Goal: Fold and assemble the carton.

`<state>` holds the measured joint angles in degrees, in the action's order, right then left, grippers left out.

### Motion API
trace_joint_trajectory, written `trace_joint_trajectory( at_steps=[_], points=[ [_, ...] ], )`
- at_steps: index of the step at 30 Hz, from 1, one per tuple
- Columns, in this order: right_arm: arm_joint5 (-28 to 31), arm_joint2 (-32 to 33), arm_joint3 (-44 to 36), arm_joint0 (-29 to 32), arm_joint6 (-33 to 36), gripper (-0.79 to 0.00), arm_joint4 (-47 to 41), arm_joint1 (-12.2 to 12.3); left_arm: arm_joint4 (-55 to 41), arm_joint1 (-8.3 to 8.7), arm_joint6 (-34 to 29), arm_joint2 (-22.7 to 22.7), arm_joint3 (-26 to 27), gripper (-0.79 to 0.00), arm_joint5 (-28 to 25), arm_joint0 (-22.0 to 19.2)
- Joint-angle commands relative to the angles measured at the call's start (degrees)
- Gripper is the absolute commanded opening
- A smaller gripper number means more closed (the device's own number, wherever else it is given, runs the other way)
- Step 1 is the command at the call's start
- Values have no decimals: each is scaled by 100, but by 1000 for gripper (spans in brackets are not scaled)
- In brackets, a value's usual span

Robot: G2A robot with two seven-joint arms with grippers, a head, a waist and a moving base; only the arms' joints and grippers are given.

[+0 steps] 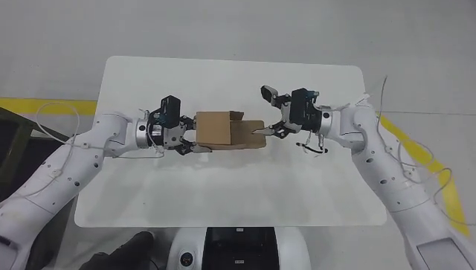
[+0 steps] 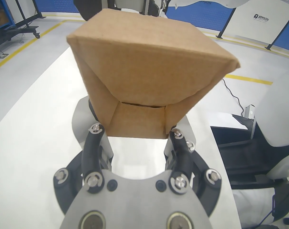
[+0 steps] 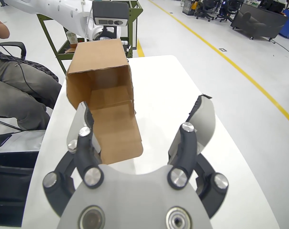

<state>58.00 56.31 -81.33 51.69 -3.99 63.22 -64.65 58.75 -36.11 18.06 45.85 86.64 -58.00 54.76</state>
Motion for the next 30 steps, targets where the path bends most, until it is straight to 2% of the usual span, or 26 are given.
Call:
trace_joint_trajectory(
  at_steps=[1,9,17,18,24,27,30],
  points=[
    [0,-33,88,-53,-48,-71,-6,-6,53,23,53,-31,36,-403,0,1],
    [0,-490,413,-365,-322,-111,-97,-43,140,100,267,-224,113,-406,0,-75],
    [0,-516,556,-336,-610,-80,-11,39,117,142,427,-337,-37,-425,0,-240],
    [0,-483,541,-305,-568,-62,-3,66,113,145,445,-343,-67,-428,0,-257],
    [0,-429,182,-55,-502,-62,-165,199,136,155,554,-349,-210,-428,0,-314],
    [0,-436,-61,22,-500,0,-143,256,133,137,531,-345,-290,-431,0,-333],
    [-46,-407,-270,121,-496,0,-63,274,115,106,461,-347,-335,-431,0,-358]
  ],
)
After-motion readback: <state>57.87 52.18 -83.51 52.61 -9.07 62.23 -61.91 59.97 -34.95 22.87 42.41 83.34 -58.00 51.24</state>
